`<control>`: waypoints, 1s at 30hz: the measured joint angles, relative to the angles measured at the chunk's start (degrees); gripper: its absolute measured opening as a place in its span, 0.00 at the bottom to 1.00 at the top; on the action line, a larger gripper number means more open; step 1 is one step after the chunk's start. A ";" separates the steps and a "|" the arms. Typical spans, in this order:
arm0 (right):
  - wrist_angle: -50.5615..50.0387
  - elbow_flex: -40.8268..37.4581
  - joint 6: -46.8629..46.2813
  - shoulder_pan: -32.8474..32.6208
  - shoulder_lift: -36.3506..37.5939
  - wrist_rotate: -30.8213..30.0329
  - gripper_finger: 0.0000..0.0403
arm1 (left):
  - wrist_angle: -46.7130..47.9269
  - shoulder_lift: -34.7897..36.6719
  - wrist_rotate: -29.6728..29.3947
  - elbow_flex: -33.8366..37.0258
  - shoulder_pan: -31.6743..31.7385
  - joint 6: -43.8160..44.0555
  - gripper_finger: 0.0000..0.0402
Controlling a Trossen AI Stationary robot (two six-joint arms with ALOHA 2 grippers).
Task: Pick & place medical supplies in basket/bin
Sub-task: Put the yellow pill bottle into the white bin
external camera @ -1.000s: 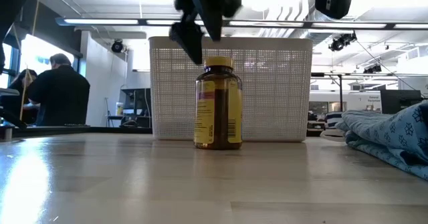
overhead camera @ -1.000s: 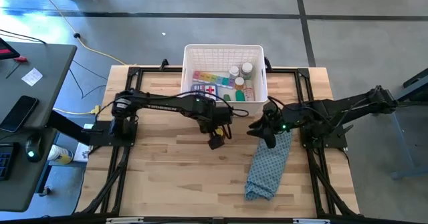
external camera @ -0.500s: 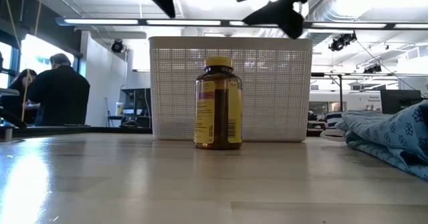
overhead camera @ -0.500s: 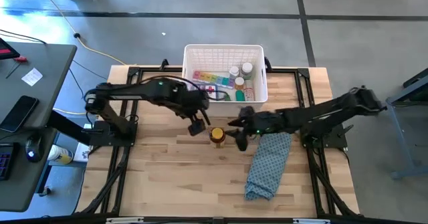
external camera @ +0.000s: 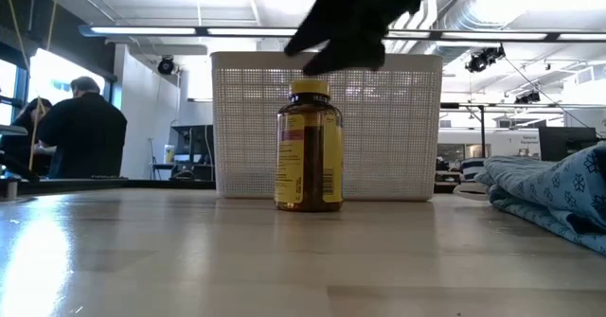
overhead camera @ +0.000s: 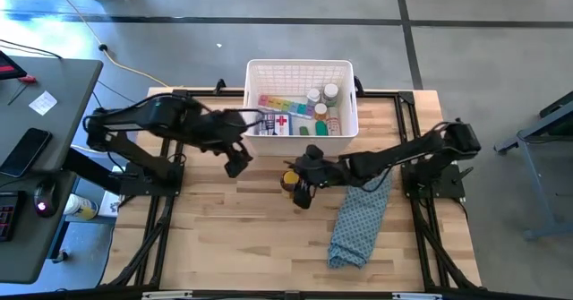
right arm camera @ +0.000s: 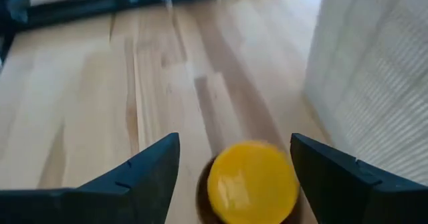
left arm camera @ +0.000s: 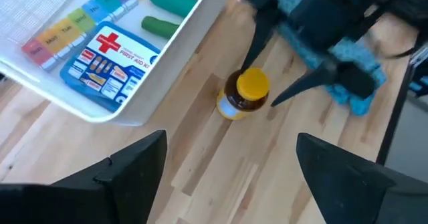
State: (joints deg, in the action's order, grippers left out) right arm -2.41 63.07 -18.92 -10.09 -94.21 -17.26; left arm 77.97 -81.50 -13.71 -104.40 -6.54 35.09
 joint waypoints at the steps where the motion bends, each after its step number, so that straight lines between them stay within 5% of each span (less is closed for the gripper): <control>1: -0.28 -0.01 0.00 -0.01 -0.69 0.64 0.68 | 0.11 0.69 -0.58 0.00 -0.58 1.14 0.90; 8: -1.24 0.04 0.06 0.34 -2.45 -1.79 0.68 | 2.50 2.78 -3.87 0.00 -4.99 8.48 0.85; 30: -1.41 -0.19 -0.24 0.36 -1.82 0.08 0.68 | 7.24 2.70 -2.97 -0.02 -7.11 10.23 0.77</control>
State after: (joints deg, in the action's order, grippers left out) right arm -3.83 62.88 -19.16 -9.73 -96.03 -17.18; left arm 85.21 -78.81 -16.69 -104.42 -13.65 45.32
